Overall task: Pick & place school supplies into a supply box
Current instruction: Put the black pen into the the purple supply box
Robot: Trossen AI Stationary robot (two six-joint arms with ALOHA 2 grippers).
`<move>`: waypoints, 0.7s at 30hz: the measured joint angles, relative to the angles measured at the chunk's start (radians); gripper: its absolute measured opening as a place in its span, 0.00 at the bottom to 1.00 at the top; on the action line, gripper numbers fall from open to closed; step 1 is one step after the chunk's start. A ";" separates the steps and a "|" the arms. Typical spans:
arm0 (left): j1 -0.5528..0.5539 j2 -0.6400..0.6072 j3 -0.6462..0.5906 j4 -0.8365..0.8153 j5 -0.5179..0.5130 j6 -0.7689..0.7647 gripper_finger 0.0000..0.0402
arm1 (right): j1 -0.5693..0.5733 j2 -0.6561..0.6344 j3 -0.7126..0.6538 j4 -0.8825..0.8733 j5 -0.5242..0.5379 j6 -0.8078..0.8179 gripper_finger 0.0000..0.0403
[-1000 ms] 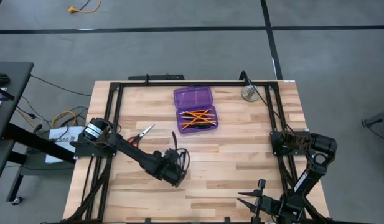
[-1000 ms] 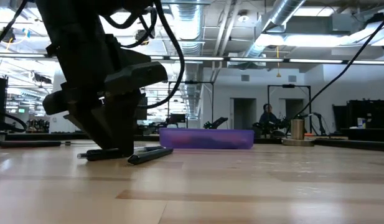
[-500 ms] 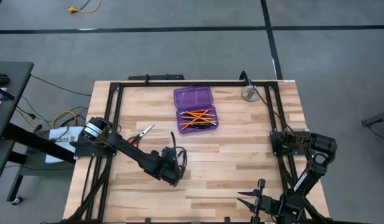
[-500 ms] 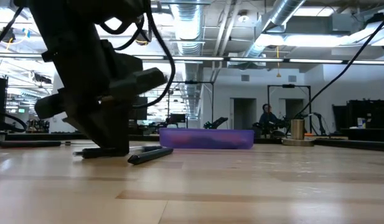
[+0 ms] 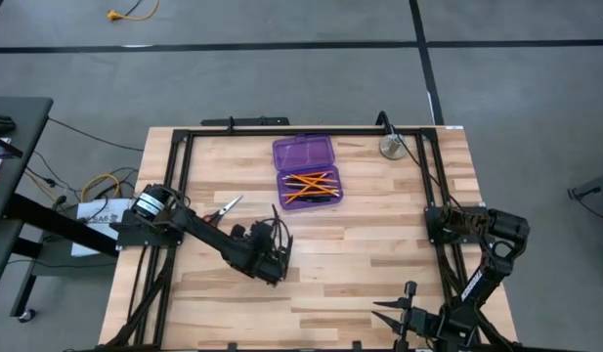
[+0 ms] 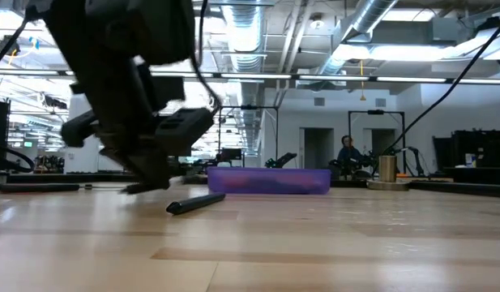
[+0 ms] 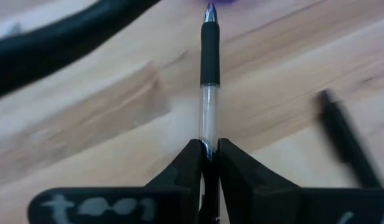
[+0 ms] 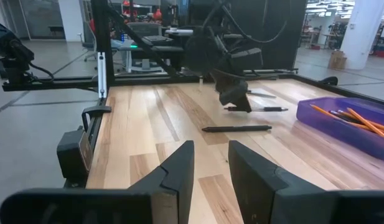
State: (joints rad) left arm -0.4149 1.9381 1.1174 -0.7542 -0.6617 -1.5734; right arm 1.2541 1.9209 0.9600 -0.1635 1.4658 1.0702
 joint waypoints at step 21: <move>0.383 -0.003 0.399 0.007 0.108 1.133 0.05 | -0.039 0.000 0.000 -0.009 -0.012 -0.006 0.23</move>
State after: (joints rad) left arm -0.0314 1.9347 1.5165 -0.7470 -0.5534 -0.4404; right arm 1.2148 1.9209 0.9600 -0.1723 1.4537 1.0639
